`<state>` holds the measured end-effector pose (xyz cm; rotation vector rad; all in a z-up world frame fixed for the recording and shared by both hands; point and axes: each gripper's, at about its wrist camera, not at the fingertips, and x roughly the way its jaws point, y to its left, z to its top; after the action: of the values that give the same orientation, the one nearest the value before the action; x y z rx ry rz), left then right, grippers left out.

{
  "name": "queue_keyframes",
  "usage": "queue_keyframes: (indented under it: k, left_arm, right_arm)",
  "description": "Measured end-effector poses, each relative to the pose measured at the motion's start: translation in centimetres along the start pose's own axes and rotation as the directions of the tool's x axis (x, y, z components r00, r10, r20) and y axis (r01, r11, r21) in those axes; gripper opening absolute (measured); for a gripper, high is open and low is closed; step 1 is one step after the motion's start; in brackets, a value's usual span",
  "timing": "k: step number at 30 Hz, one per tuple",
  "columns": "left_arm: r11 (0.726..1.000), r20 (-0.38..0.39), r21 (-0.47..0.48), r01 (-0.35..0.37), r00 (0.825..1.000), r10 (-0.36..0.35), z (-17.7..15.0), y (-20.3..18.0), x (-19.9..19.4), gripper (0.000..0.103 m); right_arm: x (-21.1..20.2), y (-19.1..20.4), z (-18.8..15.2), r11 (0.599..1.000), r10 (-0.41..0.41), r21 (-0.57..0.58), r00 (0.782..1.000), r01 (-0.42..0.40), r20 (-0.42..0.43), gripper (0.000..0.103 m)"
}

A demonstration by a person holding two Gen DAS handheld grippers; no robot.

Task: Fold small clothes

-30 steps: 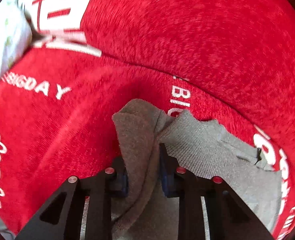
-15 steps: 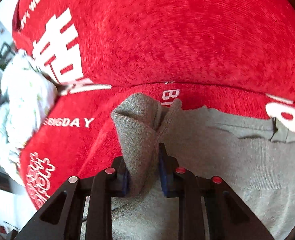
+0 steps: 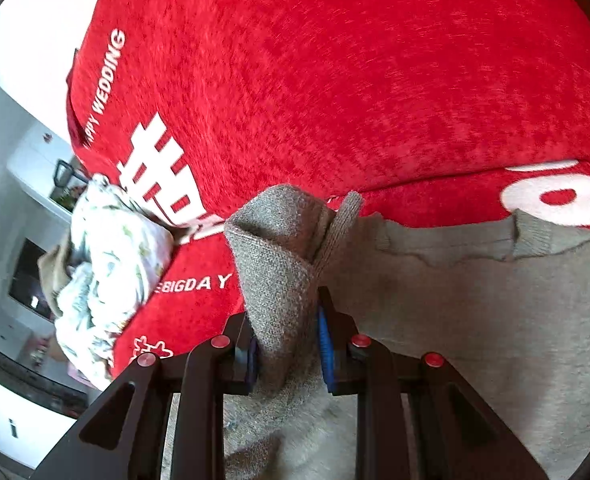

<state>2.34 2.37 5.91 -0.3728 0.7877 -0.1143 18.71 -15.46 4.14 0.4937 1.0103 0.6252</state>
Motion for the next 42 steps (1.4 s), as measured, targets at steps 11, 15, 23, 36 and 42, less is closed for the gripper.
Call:
queue_keyframes:
  k: [11, 15, 23, 36, 42]
  left_arm:
    - [0.974, -0.023, 0.153, -0.168, 0.985, 0.173, -1.5, -6.0, 0.7, 0.009]
    - [0.948, -0.024, 0.222, -0.227, 0.971, 0.238, -2.0, -8.2, 1.2, 0.009]
    - [0.912, -0.023, 0.284, -0.295, 0.949, 0.314, -2.4, -11.1, 2.1, 0.009]
    - [0.893, -0.036, 0.361, -0.269, 0.953, 0.301, -4.0, -15.9, 1.9, 0.009]
    - [0.887, -0.036, 0.373, -0.272, 0.951, 0.307, -4.0, -17.6, 2.0, 0.009]
  right_arm:
    - [-4.5, -3.6, -0.3, 0.998, 0.056, -0.02, 0.998, -0.055, 0.041, 0.026]
    - [-5.6, -4.8, -0.6, 0.996, 0.082, -0.022, 0.994, -0.081, 0.072, 0.026]
    - [-6.6, -7.1, -0.3, 0.993, 0.119, 0.014, 0.988, -0.121, 0.1, 0.026]
    - [-12.5, -8.7, -0.3, 0.997, 0.076, -0.001, 0.988, -0.077, 0.135, 0.025]
    - [-12.6, -10.9, 0.0, 0.991, 0.109, 0.065, 0.984, -0.119, 0.141, 0.025]
